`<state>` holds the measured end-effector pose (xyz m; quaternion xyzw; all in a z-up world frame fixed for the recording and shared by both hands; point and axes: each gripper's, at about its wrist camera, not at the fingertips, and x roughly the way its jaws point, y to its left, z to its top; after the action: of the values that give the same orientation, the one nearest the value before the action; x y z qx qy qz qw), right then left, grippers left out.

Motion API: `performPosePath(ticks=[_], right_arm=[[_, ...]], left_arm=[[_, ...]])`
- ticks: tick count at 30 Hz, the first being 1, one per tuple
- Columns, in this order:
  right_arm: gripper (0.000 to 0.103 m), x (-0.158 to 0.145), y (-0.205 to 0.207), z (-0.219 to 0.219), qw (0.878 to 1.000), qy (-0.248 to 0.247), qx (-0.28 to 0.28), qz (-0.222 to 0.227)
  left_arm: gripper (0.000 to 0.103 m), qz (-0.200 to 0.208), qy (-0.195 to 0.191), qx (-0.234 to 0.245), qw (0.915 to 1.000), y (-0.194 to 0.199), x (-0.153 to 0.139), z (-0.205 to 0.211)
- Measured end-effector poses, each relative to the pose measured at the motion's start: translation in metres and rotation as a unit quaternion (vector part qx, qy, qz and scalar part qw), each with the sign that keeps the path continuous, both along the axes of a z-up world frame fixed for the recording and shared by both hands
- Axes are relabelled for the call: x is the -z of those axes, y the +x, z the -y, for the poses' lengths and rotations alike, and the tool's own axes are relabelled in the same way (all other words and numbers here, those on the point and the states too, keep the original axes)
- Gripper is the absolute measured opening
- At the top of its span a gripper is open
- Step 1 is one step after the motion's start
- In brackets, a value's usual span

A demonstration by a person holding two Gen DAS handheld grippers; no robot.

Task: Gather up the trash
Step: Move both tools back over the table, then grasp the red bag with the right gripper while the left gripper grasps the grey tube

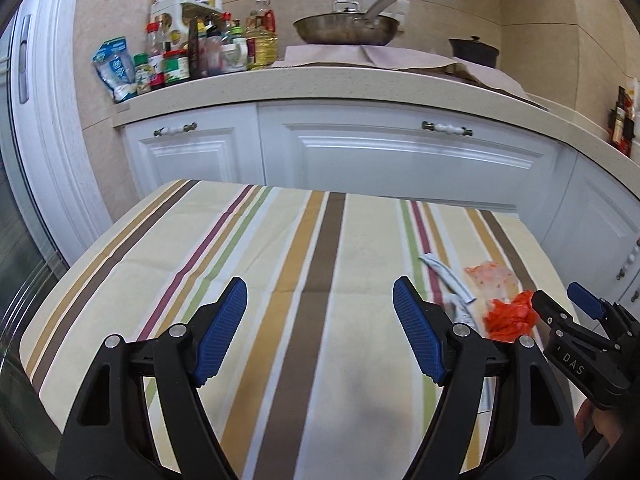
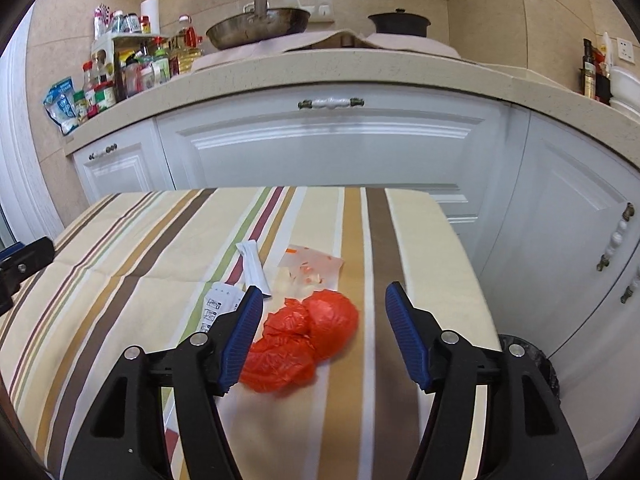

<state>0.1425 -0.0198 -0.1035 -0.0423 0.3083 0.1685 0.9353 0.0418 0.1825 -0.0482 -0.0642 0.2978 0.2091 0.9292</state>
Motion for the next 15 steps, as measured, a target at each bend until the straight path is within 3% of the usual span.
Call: performPosePath(ticks=[3,13,15], right_arm=[[0.069,0.007,0.007,-0.006,1.0,-0.006,0.007,-0.007],[0.069,0.022,0.027,-0.015,0.998,-0.016,0.009,-0.052],[0.055,0.025,0.029,-0.015,0.998,-0.015,0.003,-0.065]], left_arm=[[0.074,-0.004,-0.002,-0.007,1.0,0.0,0.005,-0.008],[0.074,-0.016,-0.011,-0.008,0.9998,0.007,0.017,-0.013],[0.074,-0.017,-0.011,-0.005,0.9998,0.008,0.018,-0.012]])
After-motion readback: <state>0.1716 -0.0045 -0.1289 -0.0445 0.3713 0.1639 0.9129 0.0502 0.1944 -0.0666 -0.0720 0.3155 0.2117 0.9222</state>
